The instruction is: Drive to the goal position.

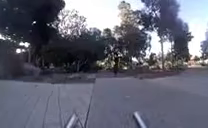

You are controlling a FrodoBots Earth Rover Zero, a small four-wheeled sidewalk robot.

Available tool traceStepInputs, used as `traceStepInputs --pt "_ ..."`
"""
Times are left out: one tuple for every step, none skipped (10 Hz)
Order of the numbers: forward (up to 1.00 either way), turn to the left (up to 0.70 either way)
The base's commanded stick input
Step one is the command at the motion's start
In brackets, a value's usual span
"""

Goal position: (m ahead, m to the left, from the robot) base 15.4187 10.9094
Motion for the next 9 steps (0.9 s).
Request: traceStepInputs --pt "1.00 0.00" --pt "1.00 0.00" --pt "1.00 0.00" --pt "1.00 0.00" --pt "1.00 0.00" --pt "1.00 0.00" --pt "1.00 0.00" --pt "1.00 0.00" --pt "1.00 0.00"
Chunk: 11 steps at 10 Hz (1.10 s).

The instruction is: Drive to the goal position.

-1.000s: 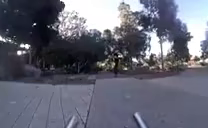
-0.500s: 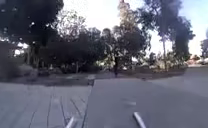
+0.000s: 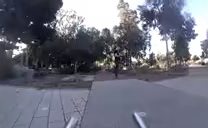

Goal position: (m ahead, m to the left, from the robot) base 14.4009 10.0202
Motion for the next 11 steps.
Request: traceStepInputs --pt "1.00 0.00" --pt "1.00 0.00" --pt "1.00 0.00" --pt "1.00 0.00" --pt "1.00 0.00" --pt "1.00 0.00" --pt "1.00 0.00" --pt "1.00 0.00" --pt "1.00 0.00" --pt "1.00 0.00" --pt "1.00 0.00"
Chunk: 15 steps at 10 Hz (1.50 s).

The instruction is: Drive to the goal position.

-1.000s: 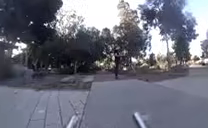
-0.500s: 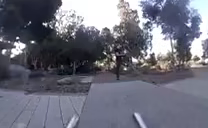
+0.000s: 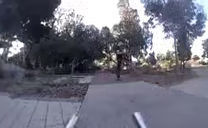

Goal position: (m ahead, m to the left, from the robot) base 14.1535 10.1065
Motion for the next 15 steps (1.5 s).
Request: traceStepInputs --pt "1.00 0.00" --pt "1.00 0.00" --pt "1.00 0.00" --pt "1.00 0.00" --pt "1.00 0.00" --pt "1.00 0.00" --pt "1.00 0.00" --pt "1.00 0.00" --pt "1.00 0.00" --pt "1.00 0.00" --pt "1.00 0.00" --pt "1.00 0.00" --pt "1.00 0.00" --pt "1.00 0.00" --pt "1.00 0.02"
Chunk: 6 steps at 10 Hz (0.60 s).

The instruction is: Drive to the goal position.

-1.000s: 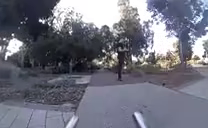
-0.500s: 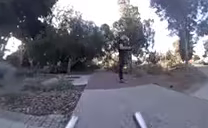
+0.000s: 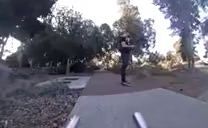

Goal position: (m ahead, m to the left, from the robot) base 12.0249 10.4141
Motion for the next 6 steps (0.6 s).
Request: traceStepInputs --pt "1.00 0.05" --pt "1.00 0.40" --pt "1.00 0.40" --pt "1.00 0.00" --pt "1.00 0.00" --pt "1.00 0.00"
